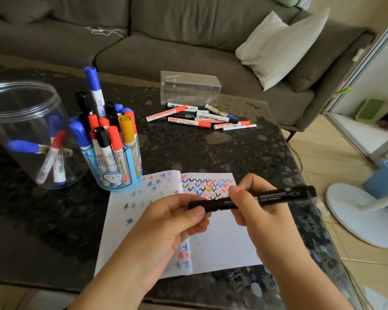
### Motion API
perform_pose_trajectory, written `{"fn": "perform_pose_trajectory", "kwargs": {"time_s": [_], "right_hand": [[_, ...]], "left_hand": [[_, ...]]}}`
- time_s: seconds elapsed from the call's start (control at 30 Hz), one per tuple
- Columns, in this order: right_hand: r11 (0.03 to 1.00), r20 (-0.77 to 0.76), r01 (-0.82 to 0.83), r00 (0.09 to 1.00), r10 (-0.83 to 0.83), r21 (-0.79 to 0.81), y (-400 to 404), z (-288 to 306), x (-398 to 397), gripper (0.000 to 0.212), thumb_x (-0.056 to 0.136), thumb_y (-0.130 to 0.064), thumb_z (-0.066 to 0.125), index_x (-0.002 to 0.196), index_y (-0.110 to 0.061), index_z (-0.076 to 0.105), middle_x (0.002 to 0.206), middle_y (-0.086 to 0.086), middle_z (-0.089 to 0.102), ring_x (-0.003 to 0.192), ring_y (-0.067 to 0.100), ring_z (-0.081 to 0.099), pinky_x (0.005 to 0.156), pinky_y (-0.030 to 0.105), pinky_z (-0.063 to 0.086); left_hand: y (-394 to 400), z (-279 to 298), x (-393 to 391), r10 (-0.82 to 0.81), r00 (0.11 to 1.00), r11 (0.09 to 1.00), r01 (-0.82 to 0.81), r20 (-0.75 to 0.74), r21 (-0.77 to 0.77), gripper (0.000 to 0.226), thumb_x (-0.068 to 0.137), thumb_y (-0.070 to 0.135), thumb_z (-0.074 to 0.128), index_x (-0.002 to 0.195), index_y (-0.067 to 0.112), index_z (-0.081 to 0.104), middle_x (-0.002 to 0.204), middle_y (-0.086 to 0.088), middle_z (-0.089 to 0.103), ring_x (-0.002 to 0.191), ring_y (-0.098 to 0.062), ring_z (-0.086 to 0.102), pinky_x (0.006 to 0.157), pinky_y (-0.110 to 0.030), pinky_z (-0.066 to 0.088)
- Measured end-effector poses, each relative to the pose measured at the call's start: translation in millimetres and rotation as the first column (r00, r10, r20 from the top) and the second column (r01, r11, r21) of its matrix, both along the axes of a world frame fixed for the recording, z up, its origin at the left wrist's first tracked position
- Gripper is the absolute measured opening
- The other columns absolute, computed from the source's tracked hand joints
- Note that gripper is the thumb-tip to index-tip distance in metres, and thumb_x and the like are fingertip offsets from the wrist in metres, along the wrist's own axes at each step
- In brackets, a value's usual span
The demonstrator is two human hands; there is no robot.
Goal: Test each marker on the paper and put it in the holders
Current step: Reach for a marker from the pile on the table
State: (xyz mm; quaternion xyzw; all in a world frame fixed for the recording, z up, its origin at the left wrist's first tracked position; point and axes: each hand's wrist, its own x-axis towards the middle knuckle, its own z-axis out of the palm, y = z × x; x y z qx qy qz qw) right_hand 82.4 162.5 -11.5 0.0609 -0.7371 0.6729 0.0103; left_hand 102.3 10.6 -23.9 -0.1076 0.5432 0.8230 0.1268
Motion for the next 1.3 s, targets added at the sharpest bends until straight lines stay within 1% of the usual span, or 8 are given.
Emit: {"fn": "perform_pose_trajectory", "kwargs": {"time_s": [0.1, 0.27, 0.53, 0.9, 1.03, 1.13, 1.2, 1.3], "right_hand": [[0.997, 0.015, -0.013, 1.000, 0.012, 0.074, -0.4, 4.0, -2.8, 0.026, 0.075, -0.031, 0.062, 0.056, -0.015, 0.054, 0.042, -0.003, 0.042, 0.043, 0.010, 0.035, 0.045, 0.019, 0.029], [1.000, 0.064, 0.014, 0.998, -0.015, 0.008, -0.6, 14.0, -1.8, 0.041, 0.080, -0.044, 0.057, 0.061, -0.008, 0.061, 0.040, 0.000, 0.039, 0.040, 0.011, 0.032, 0.042, 0.017, 0.028], [0.982, -0.085, 0.043, 0.995, -0.060, -0.184, -24.7, 11.1, 0.5, 0.032, 0.075, -0.029, 0.057, 0.056, -0.017, 0.034, 0.050, 0.000, 0.033, 0.045, 0.011, 0.032, 0.044, 0.024, 0.028], [0.958, 0.236, 0.106, 0.971, -0.042, -0.267, -35.3, -2.4, 3.4, 0.042, 0.092, -0.018, 0.054, 0.054, -0.021, 0.039, 0.047, 0.000, 0.025, 0.042, 0.012, 0.024, 0.048, 0.032, 0.019], [1.000, 0.379, 0.023, 0.925, -0.015, -0.015, -36.0, 0.2, 10.4, 0.037, 0.094, -0.035, 0.050, 0.069, -0.008, 0.051, 0.045, 0.004, 0.048, 0.036, 0.010, 0.032, 0.046, 0.027, 0.028], [0.887, 0.023, 0.158, 0.982, -0.186, 0.434, -32.4, 0.4, 18.0, 0.025, 0.088, -0.033, 0.062, 0.069, -0.016, 0.058, 0.049, -0.002, 0.057, 0.042, 0.006, 0.046, 0.051, 0.034, 0.043], [0.809, -0.311, 0.202, 0.950, -0.025, 0.552, -41.8, 9.0, 21.6, 0.016, 0.082, -0.022, 0.070, 0.078, -0.034, 0.061, 0.063, -0.013, 0.056, 0.066, -0.001, 0.054, 0.055, 0.018, 0.046], [0.630, -0.420, 0.086, 0.812, 0.405, 0.772, -73.0, 16.7, 20.6, 0.043, 0.073, -0.021, 0.079, 0.111, -0.034, 0.064, 0.096, -0.017, 0.052, 0.076, -0.001, 0.057, 0.059, 0.007, 0.044]], "left_hand": [[-5.8, 1.4, 3.6, -0.132, 0.988, 0.966, 0.110, -0.081, -0.234, 0.015, 0.085, 0.010, 0.061, 0.093, 0.019, 0.070, 0.081, -0.002, 0.074, 0.077, -0.012, 0.070, 0.069, -0.020, 0.053], [-11.6, 5.9, 11.7, -0.373, 0.897, 0.706, 0.109, -0.237, -0.699, 0.014, 0.091, 0.040, 0.048, 0.091, 0.034, 0.061, 0.079, 0.019, 0.066, 0.077, 0.002, 0.061, 0.070, -0.015, 0.048], [-13.7, 8.1, 18.6, -0.285, 0.875, 0.765, -0.039, -0.392, -0.643, 0.032, 0.076, 0.053, 0.041, 0.096, 0.038, 0.062, 0.076, 0.015, 0.064, 0.076, -0.004, 0.060, 0.062, -0.015, 0.047], [-22.4, 3.9, 21.0, -0.305, 0.915, 0.682, 0.016, -0.265, -0.732, 0.021, 0.090, 0.044, 0.048, 0.103, 0.037, 0.062, 0.067, 0.030, 0.058, 0.076, 0.008, 0.057, 0.062, -0.005, 0.038], [-33.3, 16.3, 20.4, -0.189, 0.952, 0.573, -0.093, -0.242, -0.815, 0.014, 0.092, 0.039, 0.051, 0.098, 0.033, 0.062, 0.066, 0.018, 0.054, 0.066, 0.001, 0.053, 0.053, -0.008, 0.036], [-53.1, 27.6, 28.7, -0.157, 0.949, 0.469, -0.172, -0.274, -0.866, 0.010, 0.091, 0.039, 0.052, 0.085, 0.035, 0.059, 0.071, 0.012, 0.060, 0.067, 0.001, 0.055, 0.056, -0.010, 0.040], [-69.7, 33.1, 37.8, -0.153, 0.944, 0.420, -0.206, -0.292, -0.884, 0.011, 0.090, 0.039, 0.053, 0.084, 0.034, 0.059, 0.074, 0.009, 0.063, 0.067, -0.002, 0.057, 0.061, -0.016, 0.044], [-93.9, 42.8, 51.1, -0.152, 0.932, 0.329, -0.266, -0.329, -0.906, 0.013, 0.090, 0.039, 0.053, 0.086, 0.030, 0.061, 0.072, 0.009, 0.063, 0.068, 0.000, 0.058, 0.058, -0.016, 0.044]]}}
